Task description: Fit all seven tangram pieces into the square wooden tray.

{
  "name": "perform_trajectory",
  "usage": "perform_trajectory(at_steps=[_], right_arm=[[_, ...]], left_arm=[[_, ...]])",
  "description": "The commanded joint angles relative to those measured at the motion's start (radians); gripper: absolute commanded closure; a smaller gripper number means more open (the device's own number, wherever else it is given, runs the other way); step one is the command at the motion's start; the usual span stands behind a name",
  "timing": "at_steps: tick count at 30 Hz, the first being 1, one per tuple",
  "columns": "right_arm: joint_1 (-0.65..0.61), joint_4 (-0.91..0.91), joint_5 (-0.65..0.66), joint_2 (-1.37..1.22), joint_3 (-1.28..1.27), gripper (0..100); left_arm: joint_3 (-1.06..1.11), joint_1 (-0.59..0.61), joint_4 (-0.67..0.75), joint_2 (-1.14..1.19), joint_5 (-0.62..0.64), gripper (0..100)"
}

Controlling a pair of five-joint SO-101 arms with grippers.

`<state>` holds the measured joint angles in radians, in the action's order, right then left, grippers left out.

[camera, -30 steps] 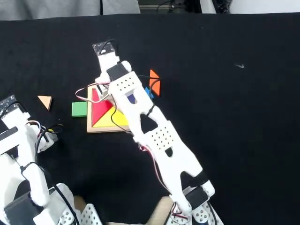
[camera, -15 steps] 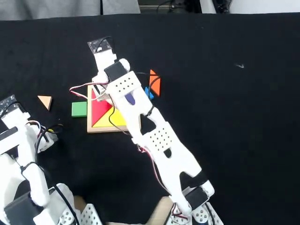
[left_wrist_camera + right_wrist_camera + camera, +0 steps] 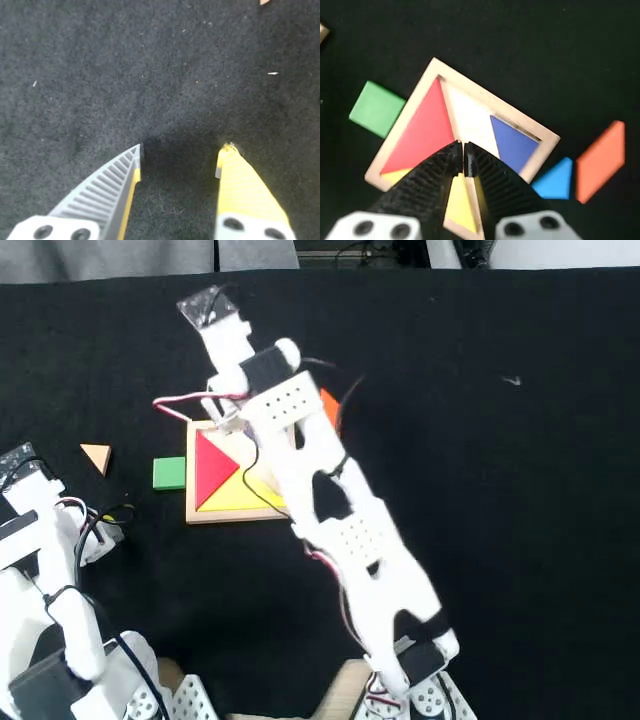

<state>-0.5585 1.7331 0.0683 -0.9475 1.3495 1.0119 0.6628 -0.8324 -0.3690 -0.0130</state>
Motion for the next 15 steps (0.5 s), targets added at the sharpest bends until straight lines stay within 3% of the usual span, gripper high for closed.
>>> perform_trajectory(at_steps=[1,7,12,15], right_arm=[[0.049,0.035,0.064,0.334,-0.174,98.7],[0.158,0.025,0.195,0.716,-0.513,98.7],[0.305,-0.043,0.204,0.743,-0.765,97.2],[0.353,-0.135,0.204,0.688,-0.852,89.4]], left_arm=[[-0.010,0.004,0.012,-0.032,0.008,75],[-0.015,0.004,0.009,-0.028,0.006,75],[-0.015,0.004,0.006,-0.026,0.006,75],[-0.015,0.004,0.008,-0.026,0.006,75]])
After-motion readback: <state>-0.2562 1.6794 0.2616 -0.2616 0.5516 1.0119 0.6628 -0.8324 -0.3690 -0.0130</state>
